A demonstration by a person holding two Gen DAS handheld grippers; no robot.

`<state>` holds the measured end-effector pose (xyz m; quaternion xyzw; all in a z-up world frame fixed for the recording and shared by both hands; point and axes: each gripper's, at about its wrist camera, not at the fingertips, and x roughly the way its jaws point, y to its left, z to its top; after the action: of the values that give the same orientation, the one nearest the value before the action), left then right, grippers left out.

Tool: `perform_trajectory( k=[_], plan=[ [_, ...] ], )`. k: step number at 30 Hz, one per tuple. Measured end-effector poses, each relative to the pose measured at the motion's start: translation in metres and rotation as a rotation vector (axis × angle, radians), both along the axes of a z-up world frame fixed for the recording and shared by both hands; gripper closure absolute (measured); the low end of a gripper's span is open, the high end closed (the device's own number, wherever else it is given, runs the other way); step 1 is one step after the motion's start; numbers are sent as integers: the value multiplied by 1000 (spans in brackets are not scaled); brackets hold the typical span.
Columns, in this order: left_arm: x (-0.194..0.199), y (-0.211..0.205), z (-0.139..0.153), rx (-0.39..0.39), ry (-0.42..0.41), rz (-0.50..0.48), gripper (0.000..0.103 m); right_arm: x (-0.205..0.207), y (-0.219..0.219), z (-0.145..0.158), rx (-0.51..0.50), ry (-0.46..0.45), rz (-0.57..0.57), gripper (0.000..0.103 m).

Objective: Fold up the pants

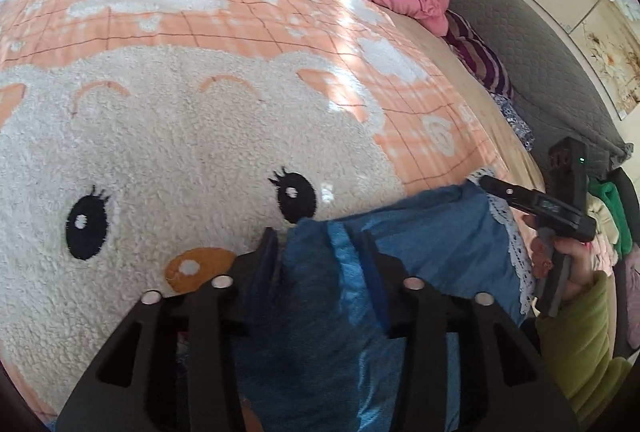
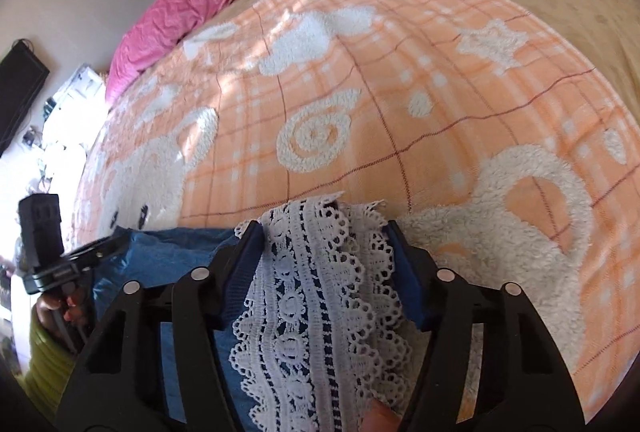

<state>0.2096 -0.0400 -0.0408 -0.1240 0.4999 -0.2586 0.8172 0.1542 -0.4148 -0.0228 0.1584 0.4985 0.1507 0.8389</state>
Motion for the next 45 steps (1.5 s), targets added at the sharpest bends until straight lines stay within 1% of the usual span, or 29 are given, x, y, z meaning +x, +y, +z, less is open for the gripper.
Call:
perform_trajectory(
  k=[2, 3, 4, 5, 6, 7, 8, 10, 14, 15, 17, 20, 22, 23, 24, 25, 27, 29, 31, 33, 34, 36, 37, 38, 39, 40, 42, 44, 45],
  plan=[
    [-1, -4, -1, 12, -7, -4, 58, -1, 2, 1, -16, -4, 13, 58],
    [-2, -4, -2, 6, -12, -1, 59, -3, 4, 2, -4, -12, 36, 75],
    [-2, -4, -3, -13, -12, 8, 60, -5, 5, 2, 13, -13, 53, 82],
    [-2, -4, -4, -30, -9, 11, 61, -7, 6, 3, 11, -17, 55, 83],
    [-3, -5, -4, -29, -12, 13, 66, -9, 7, 5, 9, -27, 56, 86],
    [-3, -5, -4, -25, -13, 10, 87, -11, 7, 7, 15, -36, 56, 88],
    [-3, -4, -5, -36, -2, 5, 94, -13, 7, 10, 18, -49, 55, 89],
    [-2, -1, -4, -62, -1, 17, 94, -18, 5, 22, 25, -101, 46, 90],
    [-6, 6, 14, -94, -73, 48, 94, -22, 4, 53, 23, -222, 32, 91],
    [-6, 5, 20, -89, -96, 53, 94, -19, 6, 59, 7, -243, 38, 91],
    [-4, 1, 30, -47, -146, 76, 95, -6, 11, 70, -36, -272, 53, 91],
    [8, -1, 31, 11, -168, 127, 96, 21, 20, 66, -127, -249, 68, 91],
    [19, 0, 21, 49, -151, 180, 98, 38, 28, 49, -192, -182, 82, 90],
    [24, 0, 16, 70, -149, 191, 101, 44, 31, 39, -227, -159, 88, 90],
    [28, -1, 8, 112, -140, 208, 101, 51, 36, 29, -261, -135, 101, 90],
    [32, 1, 0, 134, -120, 218, 101, 53, 39, 21, -289, -119, 105, 87],
    [36, 7, -9, 99, -89, 228, 101, 57, 42, 4, -328, -91, 108, 85],
    [35, 12, -7, 85, -91, 231, 101, 55, 38, 2, -323, -99, 87, 79],
    [31, 14, -1, 87, -114, 236, 101, 51, 27, 10, -304, -123, 31, 63],
    [24, 15, 10, 78, -143, 232, 100, 42, 17, 24, -302, -169, -25, 62],
    [18, 16, 17, 88, -163, 233, 100, 36, 12, 33, -304, -200, -46, 62],
    [4, 17, 37, 128, -218, 248, 98, 23, 3, 47, -322, -238, -80, 62],
    [-4, 18, 45, 135, -236, 252, 89, 15, -4, 54, -316, -254, -92, 62],
    [-12, 20, 53, 134, -249, 253, 74, 10, -9, 58, -291, -262, -98, 62],
    [-21, 20, 60, 133, -260, 252, 67, 6, -14, 62, -264, -263, -106, 62],
    [-27, 20, 67, 135, -269, 249, 63, -1, -22, 68, -216, -266, -120, 62],
    [-48, 19, 81, 161, -304, 236, 62, -13, -31, 76, -136, -281, -148, 60],
    [-69, 17, 91, 171, -344, 235, 44, -26, -40, 83, -79, -284, -190, 59],
    [-85, 19, 94, 167, -361, 230, 41, -35, -43, 85, -50, -291, -196, 57]
  ],
)
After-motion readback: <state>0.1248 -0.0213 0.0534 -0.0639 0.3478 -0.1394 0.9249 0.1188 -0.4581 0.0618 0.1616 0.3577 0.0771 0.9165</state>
